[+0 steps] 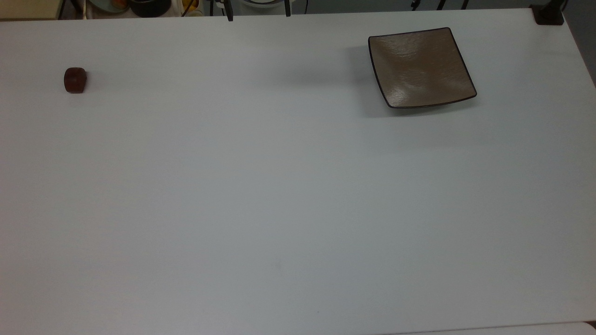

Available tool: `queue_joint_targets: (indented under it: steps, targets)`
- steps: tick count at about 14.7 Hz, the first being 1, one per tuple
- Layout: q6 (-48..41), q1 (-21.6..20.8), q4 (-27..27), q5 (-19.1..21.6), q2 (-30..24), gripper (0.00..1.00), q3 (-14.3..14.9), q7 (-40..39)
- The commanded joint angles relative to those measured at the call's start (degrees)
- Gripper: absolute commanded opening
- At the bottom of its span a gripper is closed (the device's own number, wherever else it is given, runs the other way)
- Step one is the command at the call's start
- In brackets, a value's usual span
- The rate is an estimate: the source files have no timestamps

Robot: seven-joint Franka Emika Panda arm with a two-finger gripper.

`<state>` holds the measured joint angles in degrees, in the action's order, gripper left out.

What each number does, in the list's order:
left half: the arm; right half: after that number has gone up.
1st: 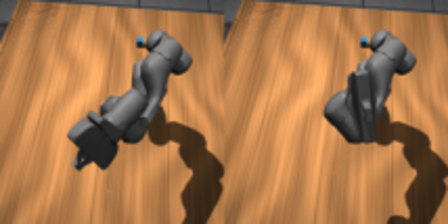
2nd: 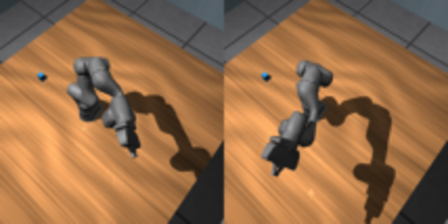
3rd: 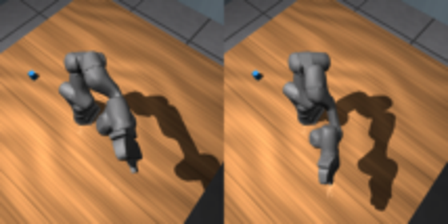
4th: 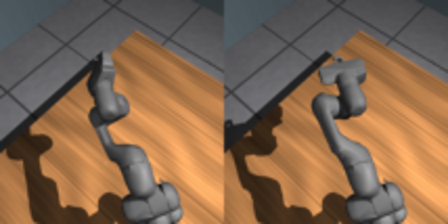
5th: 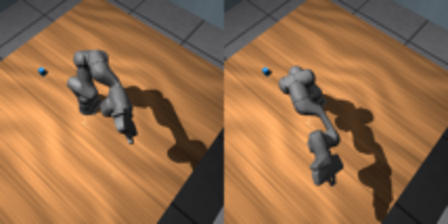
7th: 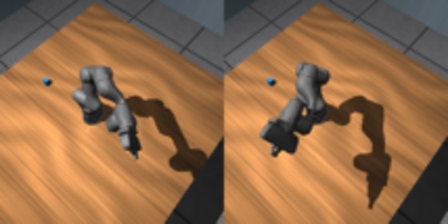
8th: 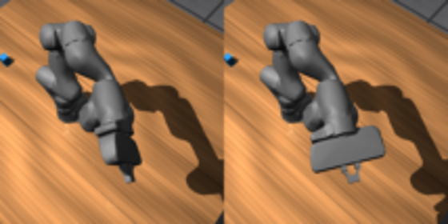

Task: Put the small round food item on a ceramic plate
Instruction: 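Move the open gripper toward the small dark red food item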

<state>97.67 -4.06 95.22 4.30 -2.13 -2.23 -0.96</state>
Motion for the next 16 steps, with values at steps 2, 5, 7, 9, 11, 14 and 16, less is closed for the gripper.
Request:
queue_joint_targets:
  steps: [2, 5, 7, 9, 11, 14, 16]
  targets:
    - [1.7, -1.2, 0.8, 0.5, -0.6, 1.00, 1.3, -0.4]
    - [1.7, -1.2, 0.8, 0.5, -0.6, 1.00, 1.3, -0.4]
    - [1.7, -1.2, 0.8, 0.5, -0.6, 1.00, 1.3, -0.4]
    - [1.7, -1.2, 0.8, 0.4, -0.6, 1.00, 1.3, -0.4]
    - [1.7, -1.1, 0.8, 0.4, -0.6, 1.00, 1.3, -0.4]
    - [1.6, -1.1, 0.8, 0.3, -0.8, 1.00, 1.3, -0.4]
    - [1.6, -1.1, 0.8, 0.2, -0.7, 1.00, 2.0, -0.4]
